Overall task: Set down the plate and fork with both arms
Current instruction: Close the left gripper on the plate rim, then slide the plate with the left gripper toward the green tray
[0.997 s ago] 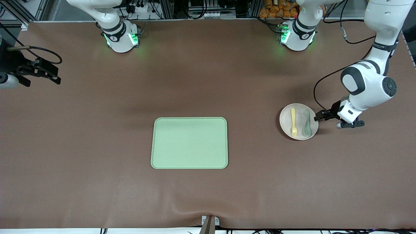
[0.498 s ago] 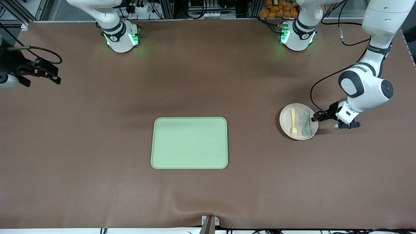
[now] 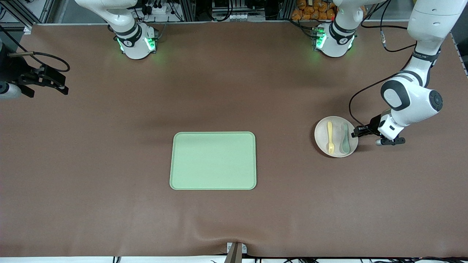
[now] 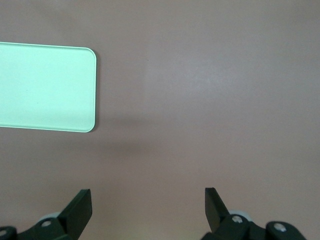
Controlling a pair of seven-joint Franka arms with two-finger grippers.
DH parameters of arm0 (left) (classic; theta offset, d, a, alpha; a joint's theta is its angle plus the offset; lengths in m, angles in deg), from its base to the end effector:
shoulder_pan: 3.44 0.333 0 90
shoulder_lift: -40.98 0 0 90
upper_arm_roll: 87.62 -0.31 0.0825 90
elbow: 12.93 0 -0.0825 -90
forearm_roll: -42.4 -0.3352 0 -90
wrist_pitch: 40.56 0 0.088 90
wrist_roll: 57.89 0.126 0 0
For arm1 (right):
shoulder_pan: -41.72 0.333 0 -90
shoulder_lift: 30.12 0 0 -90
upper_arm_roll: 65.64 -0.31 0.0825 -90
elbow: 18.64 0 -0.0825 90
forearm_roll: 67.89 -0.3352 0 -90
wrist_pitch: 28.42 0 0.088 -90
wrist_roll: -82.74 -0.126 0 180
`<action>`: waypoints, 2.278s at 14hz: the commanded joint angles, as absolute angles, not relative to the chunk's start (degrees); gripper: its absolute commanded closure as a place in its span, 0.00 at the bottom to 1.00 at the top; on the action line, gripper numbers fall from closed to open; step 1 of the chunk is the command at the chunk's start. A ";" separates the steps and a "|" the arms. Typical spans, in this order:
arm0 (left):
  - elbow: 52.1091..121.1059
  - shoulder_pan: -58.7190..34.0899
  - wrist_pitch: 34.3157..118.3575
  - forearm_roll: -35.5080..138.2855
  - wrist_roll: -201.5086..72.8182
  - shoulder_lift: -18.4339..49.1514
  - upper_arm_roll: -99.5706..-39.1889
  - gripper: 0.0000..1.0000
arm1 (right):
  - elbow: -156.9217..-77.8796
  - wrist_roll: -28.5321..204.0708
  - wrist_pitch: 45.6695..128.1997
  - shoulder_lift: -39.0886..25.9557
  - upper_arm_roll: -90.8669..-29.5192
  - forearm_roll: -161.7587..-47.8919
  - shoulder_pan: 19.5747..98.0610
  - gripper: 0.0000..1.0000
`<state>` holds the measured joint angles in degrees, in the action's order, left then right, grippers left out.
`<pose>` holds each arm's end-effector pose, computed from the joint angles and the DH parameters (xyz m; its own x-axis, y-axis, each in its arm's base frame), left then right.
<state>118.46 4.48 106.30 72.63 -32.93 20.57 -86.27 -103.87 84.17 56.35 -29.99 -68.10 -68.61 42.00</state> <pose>0.4893 0.0585 0.2050 0.9907 0.1331 -0.0265 0.1351 -0.9497 0.2826 0.4967 0.0254 0.6253 0.9972 0.0739 -0.0100 0.0737 -0.9972 -0.0129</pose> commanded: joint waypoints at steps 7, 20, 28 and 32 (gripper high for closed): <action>117.06 4.73 106.92 74.56 -31.09 19.10 -85.95 0.88 | -104.07 83.70 55.95 -30.38 -67.84 -68.68 42.25 0.00; 116.27 4.91 106.48 75.62 -31.00 19.80 -82.61 1.00 | -104.16 83.70 55.95 -30.38 -67.84 -68.68 42.16 0.00; 111.80 4.73 104.38 79.40 -31.44 19.63 -78.22 1.00 | -104.07 83.79 55.60 -30.38 -67.84 -68.68 42.07 0.00; 107.49 3.68 99.98 79.40 -35.12 19.27 -77.07 1.00 | -104.07 83.79 55.69 -30.30 -67.84 -68.68 41.98 0.00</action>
<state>110.21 3.91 102.02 77.88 -33.63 19.73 -77.68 -103.89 84.17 55.97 -29.98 -68.04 -68.61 42.00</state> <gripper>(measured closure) 0.956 0.000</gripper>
